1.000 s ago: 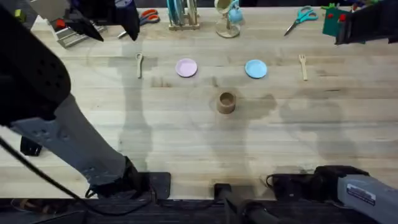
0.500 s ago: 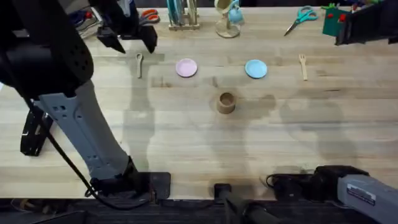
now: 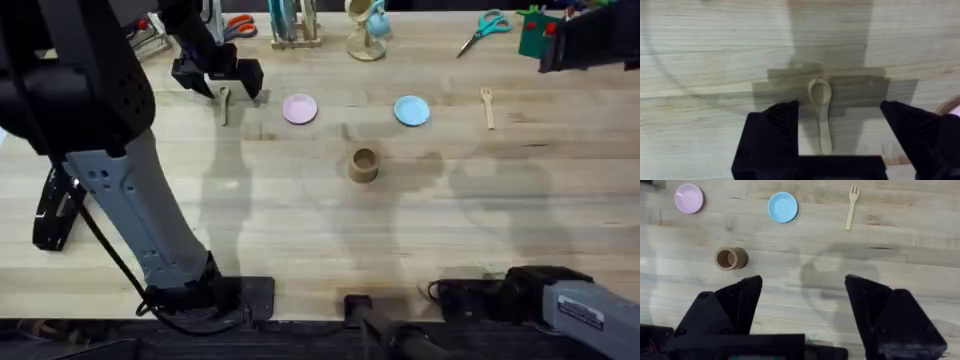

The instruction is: Pick up a utensil and set it on the pink plate, then put the other utensil in the container.

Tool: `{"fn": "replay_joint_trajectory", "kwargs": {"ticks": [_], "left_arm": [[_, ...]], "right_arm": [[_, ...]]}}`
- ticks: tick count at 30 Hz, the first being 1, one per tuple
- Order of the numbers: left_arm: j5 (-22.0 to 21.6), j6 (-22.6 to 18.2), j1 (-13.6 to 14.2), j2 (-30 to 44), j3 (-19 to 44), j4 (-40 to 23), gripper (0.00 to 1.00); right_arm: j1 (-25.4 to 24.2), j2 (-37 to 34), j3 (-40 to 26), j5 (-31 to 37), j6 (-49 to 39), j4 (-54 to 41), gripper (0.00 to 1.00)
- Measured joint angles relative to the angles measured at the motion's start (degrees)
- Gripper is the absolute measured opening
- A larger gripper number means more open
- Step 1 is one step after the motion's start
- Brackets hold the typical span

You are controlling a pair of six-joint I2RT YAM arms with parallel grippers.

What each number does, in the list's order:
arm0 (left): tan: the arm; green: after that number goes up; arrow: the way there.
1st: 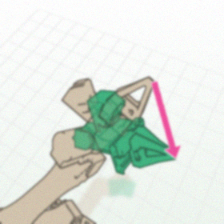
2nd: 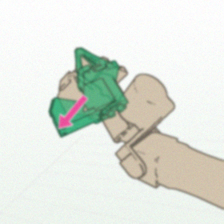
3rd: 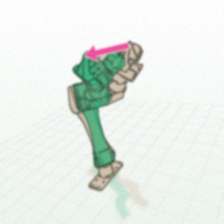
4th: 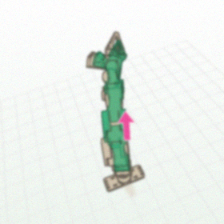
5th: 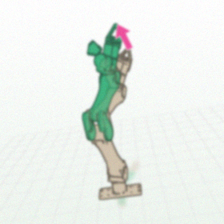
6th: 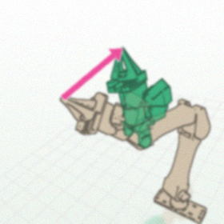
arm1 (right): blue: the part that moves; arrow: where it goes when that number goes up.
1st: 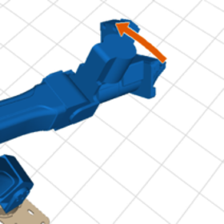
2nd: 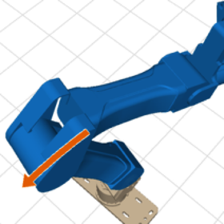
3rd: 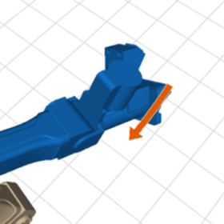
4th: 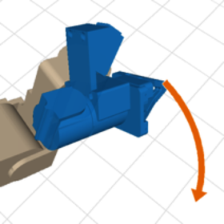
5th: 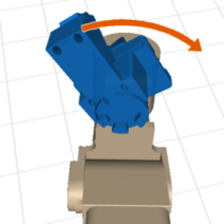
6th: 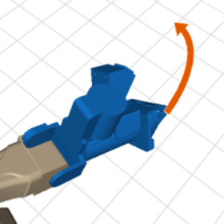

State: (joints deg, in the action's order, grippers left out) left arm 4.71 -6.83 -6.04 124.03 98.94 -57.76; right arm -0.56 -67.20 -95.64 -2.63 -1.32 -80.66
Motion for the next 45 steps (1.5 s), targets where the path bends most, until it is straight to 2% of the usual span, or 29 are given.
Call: {"fn": "replay_joint_trajectory", "kwargs": {"ticks": [6,15,24,29,34,38,40,43,44,45], "left_arm": [[-0.2,0.7,0.0,0.0,0.0,-0.05,0.994],[-1.23,0.95,0.0,0.0,-0.03,-3.55,0.997],[-1.73,1.29,0.04,-2.36,-4.59,1.12,0.997],[-1.86,1.29,0.07,-2.67,-5.14,1.69,0.997],[-2.21,1.27,0.07,-2.67,-5.14,1.46,0.924],[-2.37,1.35,0.0,-2.67,-5.14,1.2,0.733],[-2.34,1.66,0.0,-2.67,-5.14,0.97,0.541],[-1.4,1.75,0.0,-2.71,-5.14,0.38,0.125],[-1.3,1.75,0.07,-2.79,-5.12,0.25,0.067],[-1.31,1.76,0.07,-2.88,-5.14,0.1,0.054]], "right_arm": [[0.0,0.0,0.0,0.0,0.0,0.0,0.996],[0.0,0.0,0.0,0.0,0.0,0.0,0.996],[0.0,0.0,0.0,0.0,0.0,0.0,0.995],[0.0,0.0,0.0,0.0,0.0,0.0,0.996],[0.0,0.0,0.0,0.0,0.0,-0.02,0.996],[0.0,0.0,0.0,0.0,0.0,0.0,0.996],[0.0,0.0,0.0,0.0,0.0,0.0,0.996],[0.0,0.0,0.0,0.0,0.0,-0.02,0.996],[0.0,0.0,0.0,0.0,0.0,0.0,0.996],[0.0,0.0,0.0,0.0,0.0,0.0,0.996]]}}
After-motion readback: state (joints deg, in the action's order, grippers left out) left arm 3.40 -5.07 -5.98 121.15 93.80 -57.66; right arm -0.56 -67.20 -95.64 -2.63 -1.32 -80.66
